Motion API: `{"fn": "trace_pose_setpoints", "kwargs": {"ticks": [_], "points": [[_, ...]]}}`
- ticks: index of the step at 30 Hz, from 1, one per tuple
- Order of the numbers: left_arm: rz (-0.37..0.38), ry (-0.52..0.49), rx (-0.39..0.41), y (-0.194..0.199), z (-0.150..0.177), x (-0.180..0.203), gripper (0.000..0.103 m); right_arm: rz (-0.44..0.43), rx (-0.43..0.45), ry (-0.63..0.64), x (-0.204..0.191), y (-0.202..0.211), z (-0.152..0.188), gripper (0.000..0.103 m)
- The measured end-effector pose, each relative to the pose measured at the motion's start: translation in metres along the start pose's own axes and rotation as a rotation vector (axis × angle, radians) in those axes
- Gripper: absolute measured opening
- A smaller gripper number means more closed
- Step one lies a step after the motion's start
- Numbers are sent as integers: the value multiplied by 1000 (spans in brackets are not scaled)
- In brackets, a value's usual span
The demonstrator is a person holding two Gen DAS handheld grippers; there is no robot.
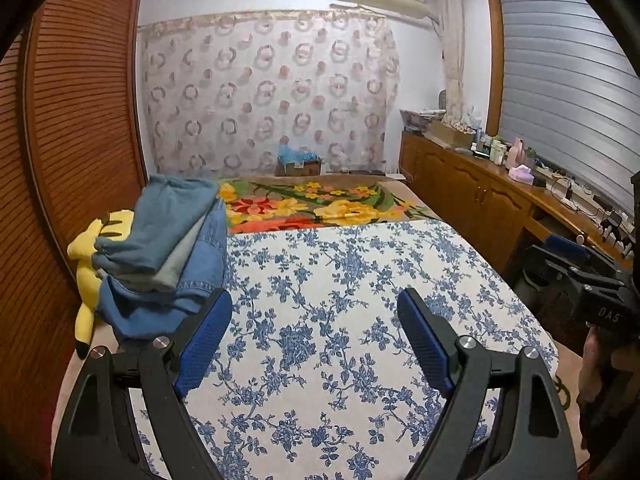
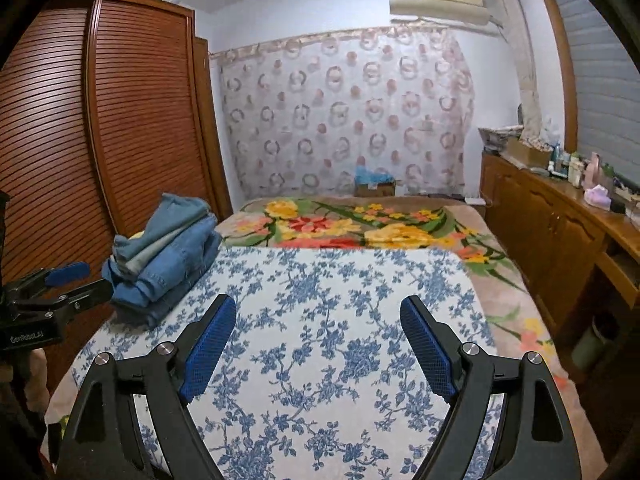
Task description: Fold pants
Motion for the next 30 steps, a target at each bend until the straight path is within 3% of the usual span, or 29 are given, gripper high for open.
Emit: {"fn": "trace_pose_setpoints", "kwargs": {"ticks": [30], "points": [[-17, 3, 113, 44, -26, -7, 85, 25, 111, 19, -5, 22, 2, 86]]}}
Point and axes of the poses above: each gripper's, at about its wrist camera, not at the fingertips, and y roughly against the way its jaws point, x to its right, z to its underside, the point moved 7 cm from there along -y, roughly the way its jaws point, and after that the axes turned 4 degrees about -z, right-handed, at the moved point
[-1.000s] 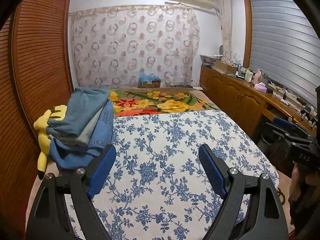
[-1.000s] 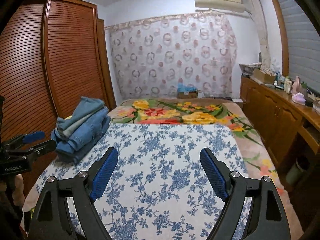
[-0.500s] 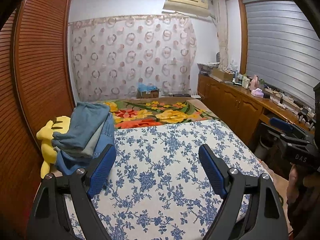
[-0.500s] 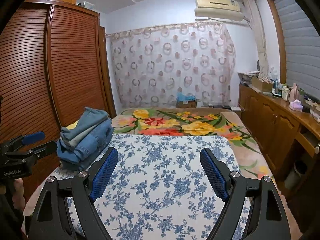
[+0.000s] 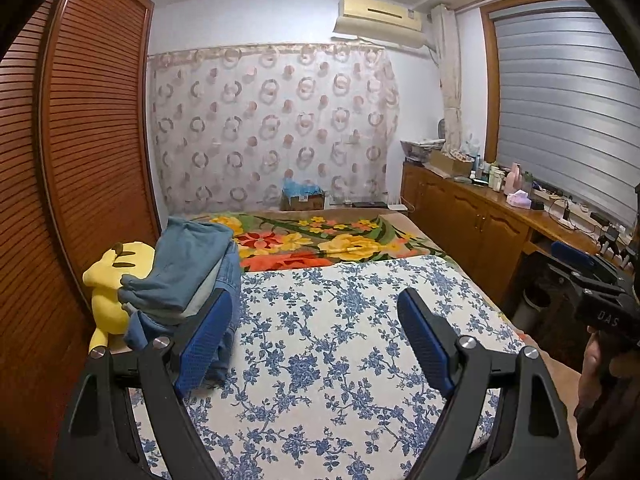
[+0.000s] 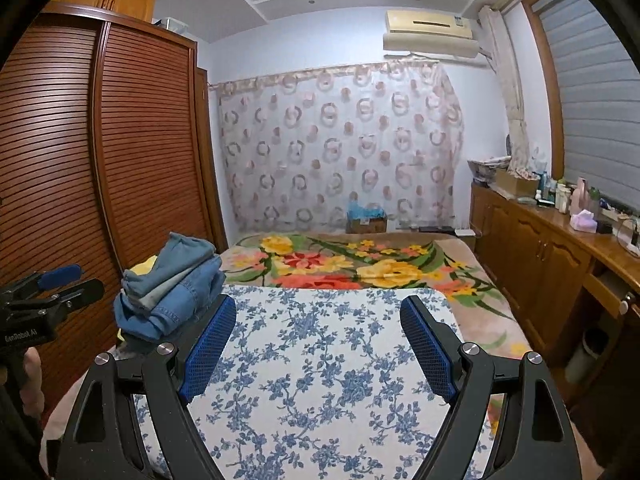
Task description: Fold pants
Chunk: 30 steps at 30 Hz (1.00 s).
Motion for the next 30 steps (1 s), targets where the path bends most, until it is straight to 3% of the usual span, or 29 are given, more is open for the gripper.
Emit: {"fn": "trace_pose_setpoints", "kwargs": {"ticks": [30], "points": [[2, 1, -3, 1, 0, -3, 85, -6, -4, 0, 0, -1, 0, 86]]}}
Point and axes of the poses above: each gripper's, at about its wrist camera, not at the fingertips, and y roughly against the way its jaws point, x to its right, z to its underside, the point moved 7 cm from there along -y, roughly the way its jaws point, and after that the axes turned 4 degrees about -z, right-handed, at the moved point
